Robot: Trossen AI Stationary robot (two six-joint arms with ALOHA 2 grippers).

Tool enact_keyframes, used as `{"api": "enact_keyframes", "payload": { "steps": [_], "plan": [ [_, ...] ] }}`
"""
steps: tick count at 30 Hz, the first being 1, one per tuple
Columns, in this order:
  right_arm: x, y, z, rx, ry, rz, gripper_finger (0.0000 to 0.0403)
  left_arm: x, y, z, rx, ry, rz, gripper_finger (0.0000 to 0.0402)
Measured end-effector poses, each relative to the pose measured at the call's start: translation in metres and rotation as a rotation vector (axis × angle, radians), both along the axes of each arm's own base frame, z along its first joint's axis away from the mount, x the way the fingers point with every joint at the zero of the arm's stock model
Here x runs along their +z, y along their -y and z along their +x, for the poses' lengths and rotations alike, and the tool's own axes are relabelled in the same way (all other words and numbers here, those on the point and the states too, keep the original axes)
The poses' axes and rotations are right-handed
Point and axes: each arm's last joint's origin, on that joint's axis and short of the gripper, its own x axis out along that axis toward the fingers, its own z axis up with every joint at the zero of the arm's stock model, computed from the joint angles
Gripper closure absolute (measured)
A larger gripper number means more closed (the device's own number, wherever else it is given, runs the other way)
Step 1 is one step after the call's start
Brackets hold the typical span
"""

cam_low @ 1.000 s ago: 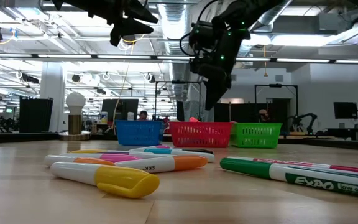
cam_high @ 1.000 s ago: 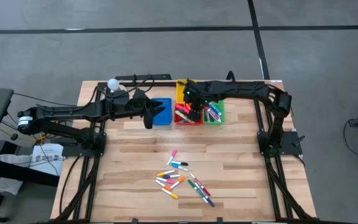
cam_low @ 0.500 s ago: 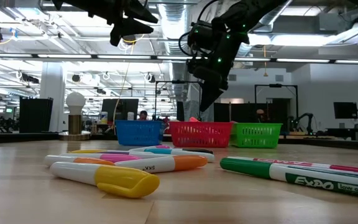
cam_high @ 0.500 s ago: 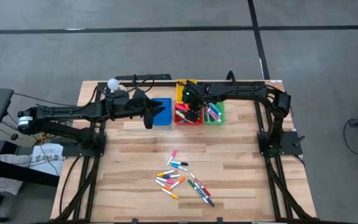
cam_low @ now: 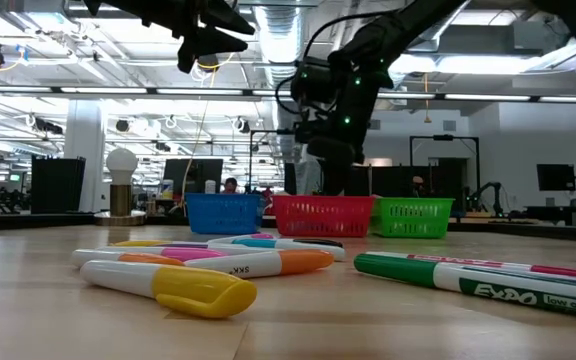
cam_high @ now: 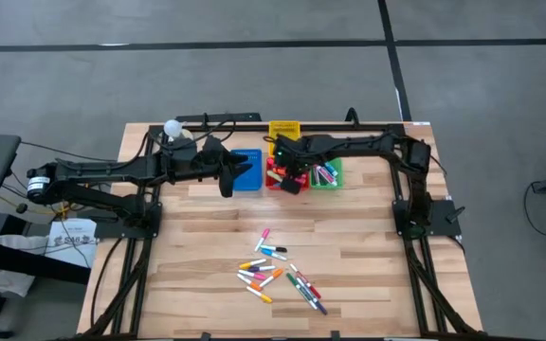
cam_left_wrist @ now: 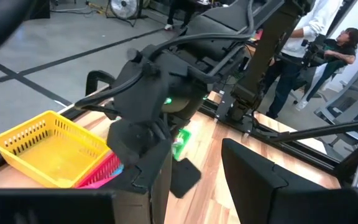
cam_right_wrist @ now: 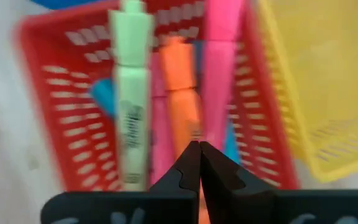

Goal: Pick & Place Markers
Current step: Adjust the large highlighter pens in the red bin, then put the small red marker pen into the yellow bin

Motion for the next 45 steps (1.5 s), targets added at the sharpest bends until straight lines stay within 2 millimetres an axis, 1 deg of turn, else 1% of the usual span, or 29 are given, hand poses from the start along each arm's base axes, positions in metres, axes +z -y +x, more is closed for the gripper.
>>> {"api": "enact_keyframes", "payload": {
  "steps": [4,7,10,15,17,19,21,24,26,29,32,34,36,38,40,43,45],
  "plan": [
    [0.005,-0.006,0.002,0.047,0.036,0.041,0.0403,0.0,0.0,0.0,0.0,-0.001,0.002,0.0262],
    [0.007,-0.009,0.003,0.058,0.04,0.029,0.0403,0.0,0.0,0.0,-0.001,-0.002,0.004,0.0262],
    [0.014,-0.011,0.004,0.062,0.049,0.017,0.0403,0.0,0.0,0.0,-0.001,-0.003,0.005,0.0262],
    [0.031,-0.01,0.006,0.045,0.052,-0.088,0.0403,-0.001,0.0,0.0,-0.001,-0.01,0.005,0.0262],
    [0.043,-0.009,0.002,0.041,0.066,-0.111,0.0403,-0.001,0.0,0.0,-0.001,-0.01,0.005,0.0262],
    [0.061,-0.01,-0.002,0.037,0.112,-0.128,0.0403,-0.001,0.0,0.0,-0.001,-0.01,0.005,0.0262],
    [0.08,-0.012,-0.013,0.017,0.137,-0.129,0.0403,-0.001,0.0,0.0,-0.003,-0.01,0.005,0.0262],
    [0.115,-0.019,-0.034,-0.03,0.214,-0.132,0.0403,0.001,0.002,-0.004,-0.042,-0.026,0.023,0.0262],
    [0.141,-0.028,-0.051,-0.067,0.277,-0.14,0.0403,0.003,0.003,-0.01,-0.087,-0.035,0.053,0.0262],
    [0.173,-0.048,-0.076,-0.126,0.358,-0.158,0.0403,0.006,0.006,-0.019,-0.136,-0.06,0.107,0.0262],
    [0.196,-0.072,-0.099,-0.147,0.433,-0.137,0.0403,0.01,0.007,-0.03,-0.148,-0.083,0.15,0.0262],
    [0.206,-0.087,-0.109,-0.157,0.479,-0.092,0.0403,0.012,0.009,-0.038,-0.151,-0.092,0.16,0.0262],
    [0.21,-0.102,-0.115,-0.181,0.508,-0.038,0.0403,0.016,0.01,-0.043,-0.16,-0.075,0.155,0.0262],
    [0.213,-0.116,-0.116,-0.201,0.549,0.0,0.0403,0.019,0.012,-0.049,-0.192,-0.05,0.123,0.0262],
    [0.212,-0.13,-0.114,-0.196,0.557,0.015,0.0401,0.021,0.014,-0.052,-0.239,-0.035,0.092,0.0262],
    [0.204,-0.149,-0.105,-0.206,0.545,0.045,0.0388,0.019,0.019,-0.056,-0.284,-0.064,0.067,0.0262],
    [0.194,-0.166,-0.097,-0.194,0.512,0.072,0.0374,0.015,0.023,-0.057,-0.305,-0.104,0.057,0.0262]
  ]
}}
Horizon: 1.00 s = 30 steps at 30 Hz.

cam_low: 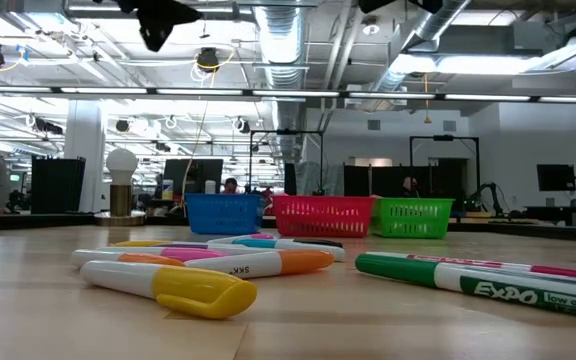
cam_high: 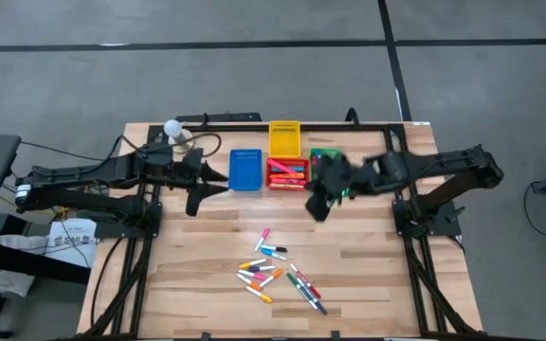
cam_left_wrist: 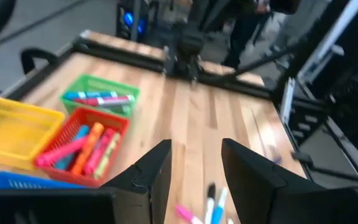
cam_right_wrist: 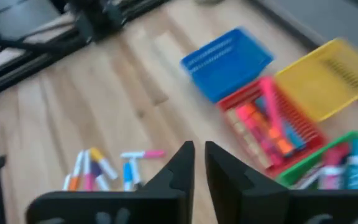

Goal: Pick & Place Markers
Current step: Put the small red marker pen into the yellow bin

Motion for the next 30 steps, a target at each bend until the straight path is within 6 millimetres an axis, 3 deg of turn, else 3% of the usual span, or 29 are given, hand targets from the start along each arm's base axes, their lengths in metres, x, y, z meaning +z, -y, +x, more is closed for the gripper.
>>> {"api": "enact_keyframes", "payload": {
  "steps": [6,11,22,26,30],
  "plan": [
    [-0.031,-0.056,0.01,0.119,-0.125,0.024,0.0336,-0.013,0.013,-0.004,-0.072,-0.149,-0.006,0.0262],
    [-0.052,-0.088,0.011,0.155,-0.215,0.026,0.0332,-0.024,0.025,-0.009,-0.139,-0.266,-0.005,0.0262],
    [-0.1,-0.147,-0.003,0.246,-0.451,-0.052,0.0332,-0.077,0.052,-0.007,-0.247,-0.409,-0.049,0.0262],
    [-0.114,-0.16,-0.011,0.249,-0.538,-0.075,0.0333,-0.095,0.068,0.004,-0.29,-0.39,-0.088,0.0262],
    [-0.115,-0.172,-0.021,0.232,-0.516,-0.11,0.0333,-0.104,0.088,0.017,-0.364,-0.343,-0.086,0.0262]
  ]
}}
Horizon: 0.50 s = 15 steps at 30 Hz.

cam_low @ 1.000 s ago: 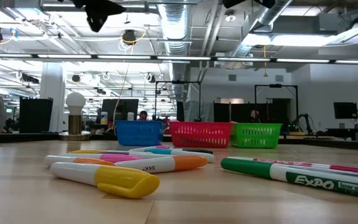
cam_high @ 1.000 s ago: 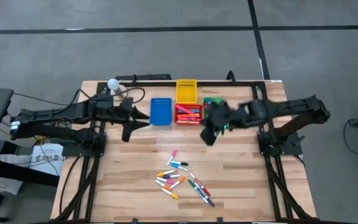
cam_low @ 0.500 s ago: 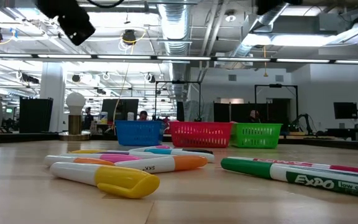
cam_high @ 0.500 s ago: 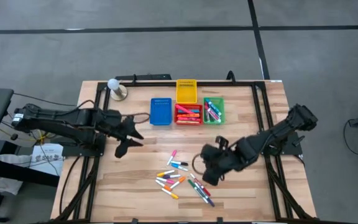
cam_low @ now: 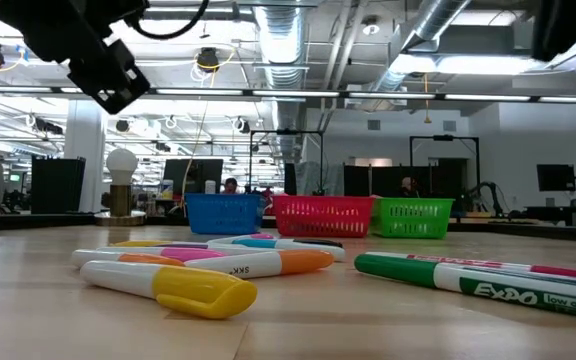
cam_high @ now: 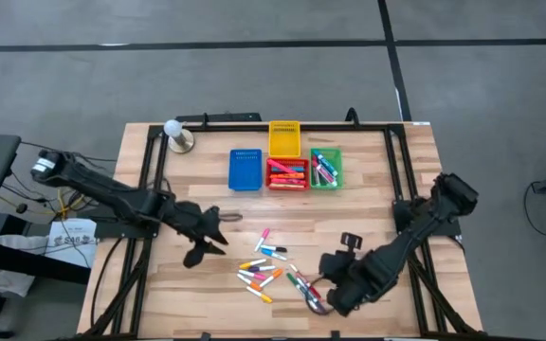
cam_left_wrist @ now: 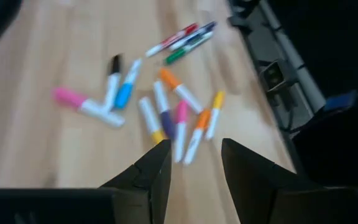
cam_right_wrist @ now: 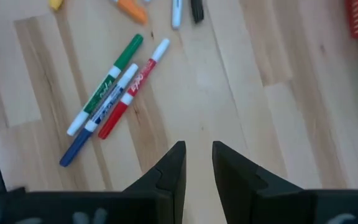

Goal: Pick & Place Markers
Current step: Put the small red marker pen into the yellow bin

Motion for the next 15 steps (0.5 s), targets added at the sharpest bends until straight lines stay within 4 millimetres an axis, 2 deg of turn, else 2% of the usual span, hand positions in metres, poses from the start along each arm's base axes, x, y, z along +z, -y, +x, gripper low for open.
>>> {"api": "enact_keyframes", "payload": {
  "steps": [5,11,15],
  "plan": [
    [0.001,-0.016,-0.019,-0.035,0.088,-0.079,0.0333,-0.009,0.027,0.015,0.021,0.056,-0.005,0.0262],
    [0.003,-0.03,-0.036,-0.092,0.205,-0.11,0.0333,-0.017,0.053,0.032,0.146,0.04,0.035,0.0262],
    [-0.009,-0.032,-0.04,-0.156,0.297,-0.123,0.0333,-0.018,0.072,0.042,0.165,0.037,0.049,0.0262]
  ]
}}
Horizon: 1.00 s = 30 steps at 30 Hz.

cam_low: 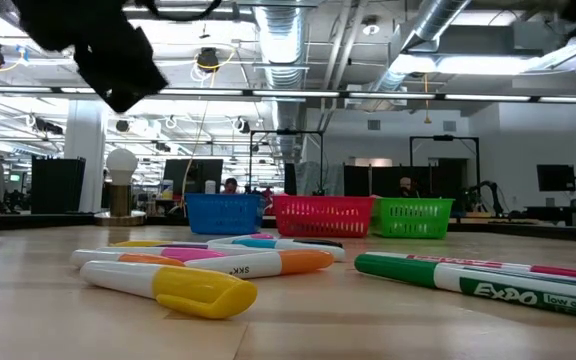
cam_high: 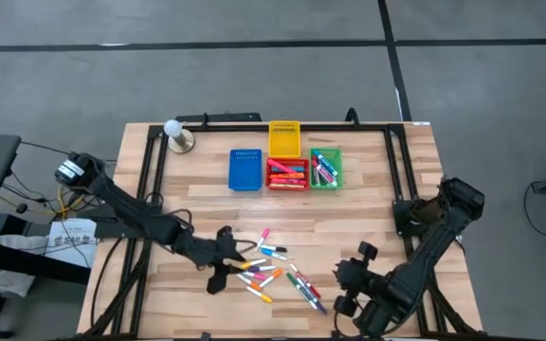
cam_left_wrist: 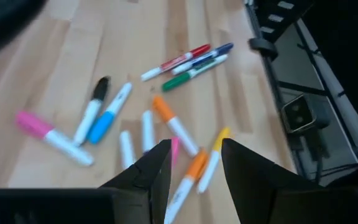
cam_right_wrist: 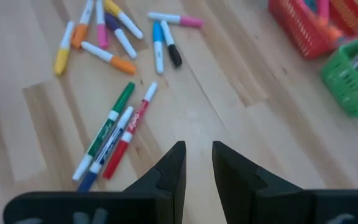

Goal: Pick & Place Markers
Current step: Put the small red marker pen into the yellow bin

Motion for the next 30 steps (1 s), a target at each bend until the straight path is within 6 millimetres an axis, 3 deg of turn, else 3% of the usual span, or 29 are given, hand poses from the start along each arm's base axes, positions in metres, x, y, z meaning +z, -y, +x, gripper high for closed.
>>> {"api": "enact_keyframes", "payload": {
  "steps": [5,10,17,30],
  "plan": [
    [-0.034,0.005,0.004,-0.098,0.067,0.095,0.0333,0.003,0.015,0.006,0.005,0.017,0.016,0.0262],
    [-0.054,0.01,0.019,-0.188,0.151,0.256,0.0333,0.009,0.018,0.005,0.04,0.03,-0.023,0.0262],
    [-0.063,0.016,0.037,-0.134,0.182,0.329,0.0333,0.009,0.02,0.003,-0.045,0.023,0.016,0.0262],
    [-0.07,0.033,0.059,-0.017,0.139,0.365,0.0333,0.009,0.02,0.003,-0.299,0.113,0.296,0.0262]
  ]
}}
